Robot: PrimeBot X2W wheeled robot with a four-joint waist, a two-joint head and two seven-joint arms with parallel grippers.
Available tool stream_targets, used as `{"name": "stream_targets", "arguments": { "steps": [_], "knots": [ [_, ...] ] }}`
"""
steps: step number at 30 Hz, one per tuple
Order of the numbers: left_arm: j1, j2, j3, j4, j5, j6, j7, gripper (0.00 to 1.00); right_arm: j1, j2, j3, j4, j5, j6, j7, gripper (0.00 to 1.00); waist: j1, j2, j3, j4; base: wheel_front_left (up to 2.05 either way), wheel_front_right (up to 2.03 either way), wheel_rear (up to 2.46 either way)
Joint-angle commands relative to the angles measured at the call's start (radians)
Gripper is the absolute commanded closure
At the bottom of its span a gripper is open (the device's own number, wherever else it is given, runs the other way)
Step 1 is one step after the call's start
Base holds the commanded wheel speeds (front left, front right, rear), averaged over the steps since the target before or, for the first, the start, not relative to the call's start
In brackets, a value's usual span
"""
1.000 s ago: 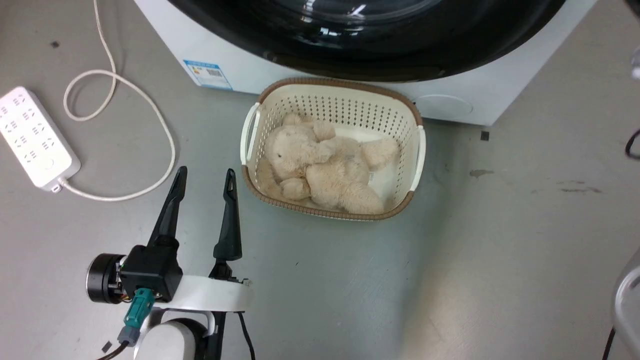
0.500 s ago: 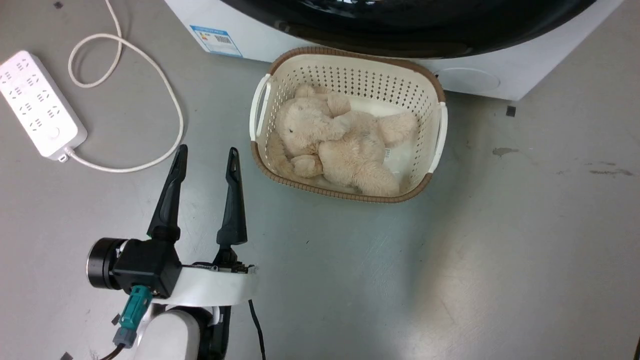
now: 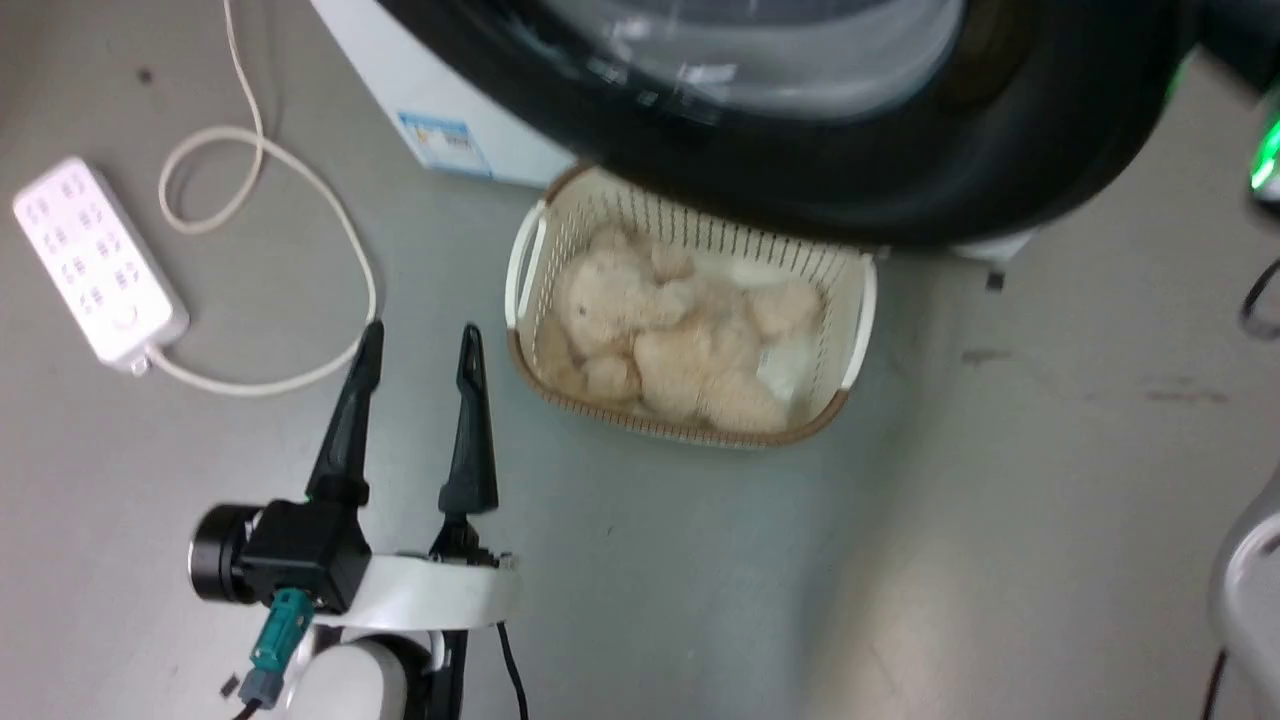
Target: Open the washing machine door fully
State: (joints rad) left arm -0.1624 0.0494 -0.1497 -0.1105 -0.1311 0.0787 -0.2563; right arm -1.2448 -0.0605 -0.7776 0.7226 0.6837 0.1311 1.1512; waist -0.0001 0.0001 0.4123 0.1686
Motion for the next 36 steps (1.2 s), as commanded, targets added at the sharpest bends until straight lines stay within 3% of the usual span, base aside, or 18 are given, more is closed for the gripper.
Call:
{"name": "stream_targets", "arguments": {
  "steps": [1, 10, 18, 25, 30, 36],
  "knots": [
    [0.013, 0.001, 0.001, 0.006, -0.003, -0.003, -0.006, 0.0, 0.029, 0.01, 0.008, 0.01, 0.03, 0.0, 0.004, 1.0, 0.0001, -0.0001, -0.054, -0.013, 0.0, 0.0, 0.0],
    [0.065, 0.001, 0.012, 0.037, -0.002, -0.02, -0.006, 0.0, 0.195, 0.01, 0.195, 0.054, 0.276, 0.0, -0.003, 1.0, 0.0001, -0.0001, -0.14, -0.037, 0.0, 0.0, 0.0],
    [0.097, 0.001, 0.016, 0.055, 0.006, -0.042, -0.006, 0.0, 0.366, 0.01, 0.54, 0.019, 0.549, 0.0, -0.035, 1.0, 0.0001, -0.0001, -0.184, -0.047, 0.0, 0.0, 0.0],
    [0.136, 0.001, 0.009, 0.079, -0.004, -0.074, -0.006, 0.0, 0.535, 0.01, 0.867, -0.103, 0.789, 0.0, -0.107, 1.0, 0.0001, -0.0001, -0.229, -0.039, 0.0, 0.0, 0.0],
    [0.153, 0.001, -0.011, 0.092, -0.005, -0.101, -0.006, 0.0, 0.627, 0.01, 1.039, -0.213, 0.883, 0.0, -0.186, 1.0, 0.0001, -0.0001, -0.245, -0.024, 0.0, 0.0, 0.0],
    [0.161, 0.001, -0.013, 0.085, -0.02, -0.098, -0.006, 0.0, 0.67, 0.01, 1.116, -0.262, 0.906, 0.0, -0.255, 1.0, 0.0001, -0.0001, -0.254, -0.012, 0.0, 0.0, 0.0]
  ]
}}
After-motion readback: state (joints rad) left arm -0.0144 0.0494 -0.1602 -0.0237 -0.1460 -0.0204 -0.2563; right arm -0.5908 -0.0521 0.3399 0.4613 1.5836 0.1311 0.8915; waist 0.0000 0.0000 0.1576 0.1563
